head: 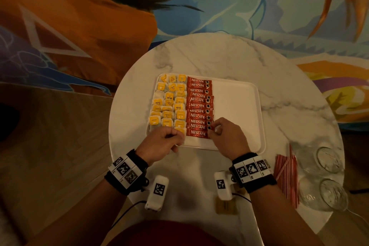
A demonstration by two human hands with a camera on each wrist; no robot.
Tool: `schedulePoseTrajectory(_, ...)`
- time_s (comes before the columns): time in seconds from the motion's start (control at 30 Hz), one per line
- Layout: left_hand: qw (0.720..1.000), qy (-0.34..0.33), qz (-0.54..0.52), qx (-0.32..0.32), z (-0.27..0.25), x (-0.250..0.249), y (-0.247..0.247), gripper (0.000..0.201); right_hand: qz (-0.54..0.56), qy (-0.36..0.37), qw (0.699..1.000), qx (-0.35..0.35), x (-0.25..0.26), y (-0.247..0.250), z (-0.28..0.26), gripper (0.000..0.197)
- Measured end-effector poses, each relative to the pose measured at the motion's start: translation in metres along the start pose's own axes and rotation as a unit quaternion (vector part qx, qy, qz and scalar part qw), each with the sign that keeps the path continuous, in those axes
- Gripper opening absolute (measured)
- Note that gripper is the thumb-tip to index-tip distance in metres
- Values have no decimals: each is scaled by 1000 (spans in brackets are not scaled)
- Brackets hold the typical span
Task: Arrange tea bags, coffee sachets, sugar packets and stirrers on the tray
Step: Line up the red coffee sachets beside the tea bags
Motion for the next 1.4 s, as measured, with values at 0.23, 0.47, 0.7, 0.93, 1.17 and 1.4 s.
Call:
schedulePoseTrajectory(0.23,1000,2,-4,-2,-1,0,0,9,-49,85,995,34,31,-19,7,28)
schedulePoseTrajectory(0.47,1000,2,-5,-5,-3,1,5,10,-82,94,991,55,31,-23,3,29)
schedulePoseTrajectory(0.7,1000,0,1,-2,-4,2,5,11,-69,98,993,19,45,-11,17,37)
schedulePoseTrajectory(0.93,1000,2,-9,-11,-4,0,8,10,-115,102,987,50,45,-26,21,41)
schedulePoseTrajectory(1.17,1000,-2,-8,-13,-6,1,11,9,-113,86,990,21,50,-13,32,40)
schedulePoseTrajectory(1.4,1000,-1,-12,-18,-8,1,15,10,-130,77,988,26,47,-16,35,41)
Point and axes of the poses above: each hand's wrist, its own z-axis towards the middle knuckle, its own y-axis out of the back of the hand, x = y × z, the point moved 9 cm from there along z, towards the middle knuckle, and after that the axes turned 8 degrees about -y, right-handed, at the moved point
